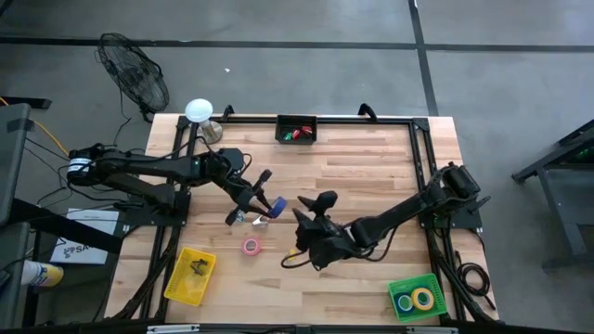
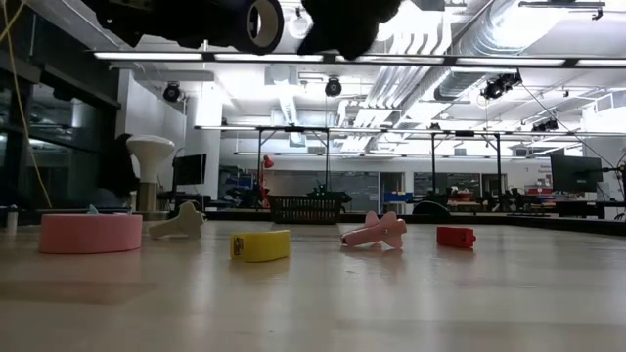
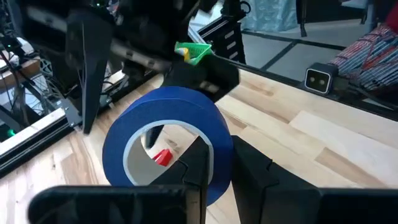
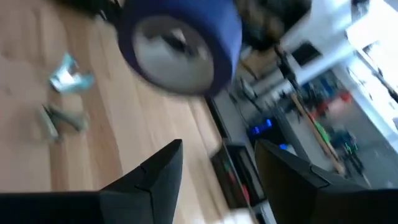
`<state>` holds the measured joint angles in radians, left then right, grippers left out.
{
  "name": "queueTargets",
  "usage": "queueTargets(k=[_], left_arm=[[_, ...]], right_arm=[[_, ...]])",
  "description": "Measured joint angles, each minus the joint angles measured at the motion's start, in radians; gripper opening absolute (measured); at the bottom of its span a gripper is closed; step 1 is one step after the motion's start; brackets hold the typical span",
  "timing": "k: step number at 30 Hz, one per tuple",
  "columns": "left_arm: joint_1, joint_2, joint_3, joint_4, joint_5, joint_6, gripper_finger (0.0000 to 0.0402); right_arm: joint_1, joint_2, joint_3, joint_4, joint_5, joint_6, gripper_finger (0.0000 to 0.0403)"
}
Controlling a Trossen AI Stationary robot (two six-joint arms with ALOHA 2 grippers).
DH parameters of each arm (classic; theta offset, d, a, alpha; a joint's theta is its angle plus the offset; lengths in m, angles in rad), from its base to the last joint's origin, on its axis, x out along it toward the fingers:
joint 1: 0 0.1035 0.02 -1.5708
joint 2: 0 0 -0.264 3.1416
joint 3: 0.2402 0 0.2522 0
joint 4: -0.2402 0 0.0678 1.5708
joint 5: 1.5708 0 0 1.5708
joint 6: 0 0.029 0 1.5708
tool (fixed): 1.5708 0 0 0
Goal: Pick and place Stapler, Stapler remover, tape
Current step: Put the blue tape into the green bin
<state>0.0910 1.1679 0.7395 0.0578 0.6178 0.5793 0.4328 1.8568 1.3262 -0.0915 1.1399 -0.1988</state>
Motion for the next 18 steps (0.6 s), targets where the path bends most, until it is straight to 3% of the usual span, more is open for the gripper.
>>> queueTargets(k=[5,18], left_arm=[[0.000,0.000,0.000,0.002,0.023,0.000,0.0043],[0.000,0.000,0.000,0.032,0.068,0.019,0.0043]], right_arm=[[0.002,0.000,0.000,0.176,-0.048,-0.174,0.0193],[-0.036,0.000,0.001,0.265,-0.122,-0.230,0.0192]])
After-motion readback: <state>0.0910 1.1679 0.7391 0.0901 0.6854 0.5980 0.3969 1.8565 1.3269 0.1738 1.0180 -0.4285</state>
